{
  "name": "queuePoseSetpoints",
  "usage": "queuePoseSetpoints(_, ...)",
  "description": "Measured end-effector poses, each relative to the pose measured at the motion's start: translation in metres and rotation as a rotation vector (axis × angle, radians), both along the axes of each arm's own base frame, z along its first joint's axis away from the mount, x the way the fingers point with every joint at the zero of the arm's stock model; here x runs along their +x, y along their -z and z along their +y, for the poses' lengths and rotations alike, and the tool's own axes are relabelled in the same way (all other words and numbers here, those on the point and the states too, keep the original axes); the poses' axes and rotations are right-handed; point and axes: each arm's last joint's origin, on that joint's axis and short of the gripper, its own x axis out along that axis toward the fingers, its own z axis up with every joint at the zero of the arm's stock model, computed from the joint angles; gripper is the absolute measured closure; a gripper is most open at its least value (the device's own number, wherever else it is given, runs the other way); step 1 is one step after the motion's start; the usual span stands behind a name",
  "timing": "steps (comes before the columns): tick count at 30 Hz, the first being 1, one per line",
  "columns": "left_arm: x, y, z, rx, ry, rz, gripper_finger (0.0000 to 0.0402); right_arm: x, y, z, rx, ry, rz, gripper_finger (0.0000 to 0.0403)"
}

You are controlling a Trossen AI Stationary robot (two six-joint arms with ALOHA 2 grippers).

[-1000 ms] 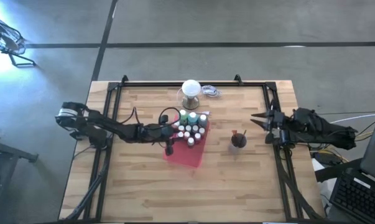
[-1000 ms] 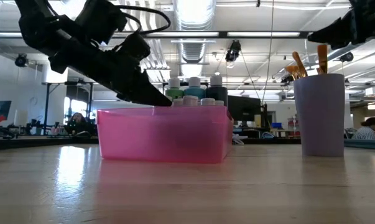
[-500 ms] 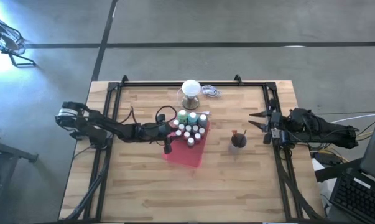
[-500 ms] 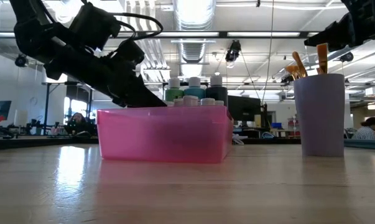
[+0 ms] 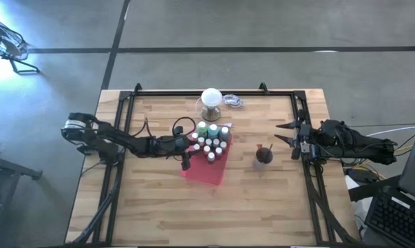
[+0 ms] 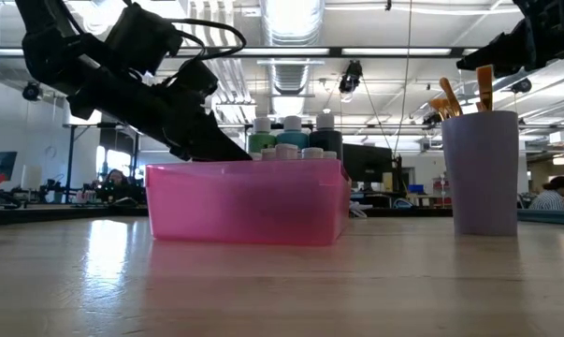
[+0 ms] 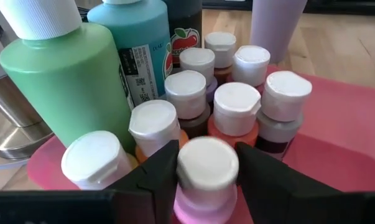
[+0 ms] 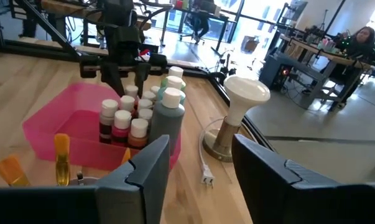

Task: Pick & Place Paint Supplies
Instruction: Put the small pink paint bottle into the red bin, then return to Home Position

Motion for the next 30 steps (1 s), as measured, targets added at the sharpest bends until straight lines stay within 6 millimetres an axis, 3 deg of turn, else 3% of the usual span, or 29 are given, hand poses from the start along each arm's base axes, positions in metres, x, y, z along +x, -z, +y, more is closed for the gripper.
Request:
queuePoseSetpoints(11, -0.001, -0.003, 0.0, 0.013, 0.008, 0.006, 0.0205, 0.0, 0.0, 0.0, 0.003, 0.0, 0.0, 0.021)
queuePoseSetpoints(20, -0.019, -0.044, -0.002, 0.026, 0.063, -0.1, 0.0202, 0.0, 0.0, 0.0, 0.007, 0.001, -0.003, 0.0196)
queuePoseSetpoints(30, -0.07, -0.091, -0.006, 0.064, 0.176, -0.172, 0.0202, 0.0, 0.0, 0.0, 0.161, 0.027, -0.045, 0.0182)
